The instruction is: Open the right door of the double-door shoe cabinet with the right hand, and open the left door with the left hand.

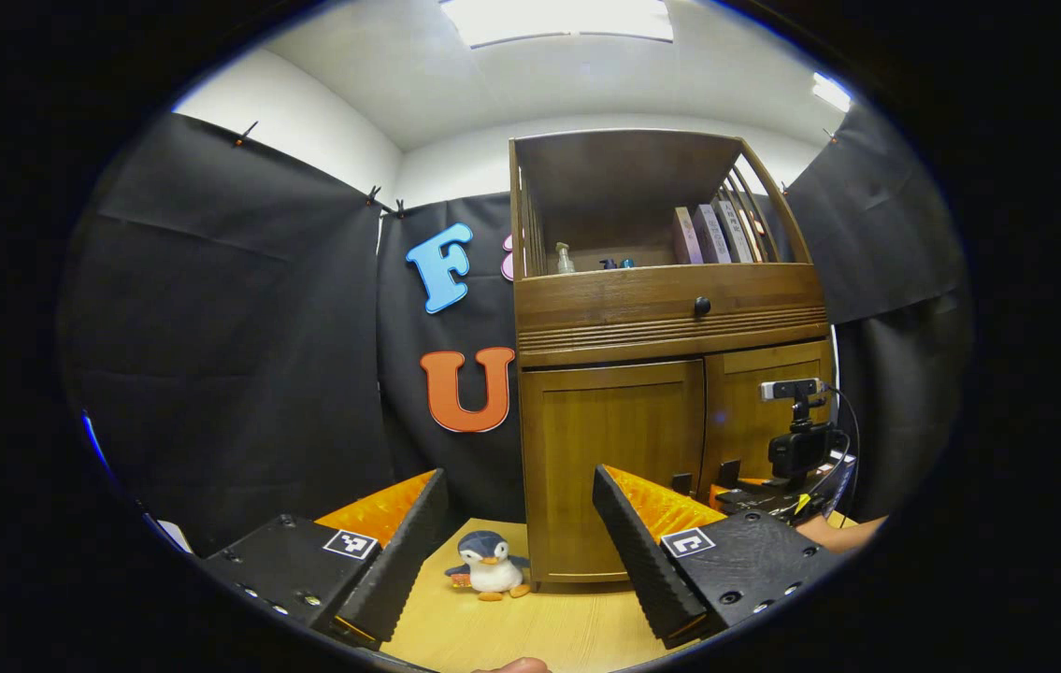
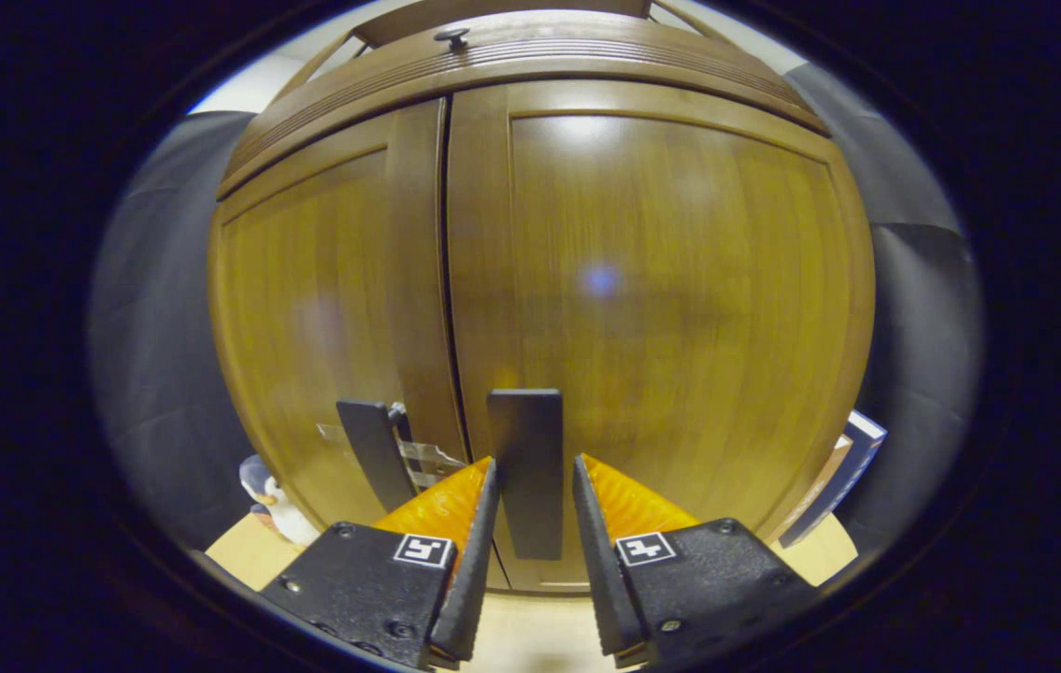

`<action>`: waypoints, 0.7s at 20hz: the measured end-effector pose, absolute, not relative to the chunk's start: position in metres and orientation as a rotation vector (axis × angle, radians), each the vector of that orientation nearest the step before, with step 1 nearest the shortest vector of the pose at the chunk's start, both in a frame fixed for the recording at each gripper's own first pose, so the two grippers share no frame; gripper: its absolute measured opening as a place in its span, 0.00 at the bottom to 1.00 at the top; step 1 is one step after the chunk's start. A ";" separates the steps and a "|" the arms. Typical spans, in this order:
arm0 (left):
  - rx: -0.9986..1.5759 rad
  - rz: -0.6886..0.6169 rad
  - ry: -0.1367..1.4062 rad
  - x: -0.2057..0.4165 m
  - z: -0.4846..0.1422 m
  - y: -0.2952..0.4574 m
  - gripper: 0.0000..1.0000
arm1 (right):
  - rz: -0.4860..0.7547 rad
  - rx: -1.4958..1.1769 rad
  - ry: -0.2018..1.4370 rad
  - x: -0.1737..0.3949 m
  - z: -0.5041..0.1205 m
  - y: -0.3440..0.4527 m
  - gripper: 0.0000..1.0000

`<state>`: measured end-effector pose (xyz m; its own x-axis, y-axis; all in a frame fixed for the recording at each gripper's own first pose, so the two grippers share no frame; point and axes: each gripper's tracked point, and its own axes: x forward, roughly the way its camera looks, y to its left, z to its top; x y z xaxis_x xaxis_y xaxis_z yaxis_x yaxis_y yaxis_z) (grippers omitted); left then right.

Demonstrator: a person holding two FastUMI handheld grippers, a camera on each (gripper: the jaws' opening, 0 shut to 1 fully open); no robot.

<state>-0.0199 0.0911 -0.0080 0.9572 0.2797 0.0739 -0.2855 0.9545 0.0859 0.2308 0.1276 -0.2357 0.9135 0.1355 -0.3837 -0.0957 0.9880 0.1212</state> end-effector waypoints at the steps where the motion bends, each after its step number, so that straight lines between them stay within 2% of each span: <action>1: 0.099 0.288 -0.061 -0.021 -0.008 0.092 0.95 | 0.112 0.097 0.401 0.234 -0.237 0.127 0.48; 5: 0.108 0.295 -0.036 -0.024 -0.018 0.095 0.95 | 0.093 0.073 0.388 0.240 -0.239 0.128 0.38; 14: 0.117 0.268 -0.005 -0.027 -0.026 0.088 0.96 | 0.102 0.090 0.385 0.232 -0.238 0.126 0.32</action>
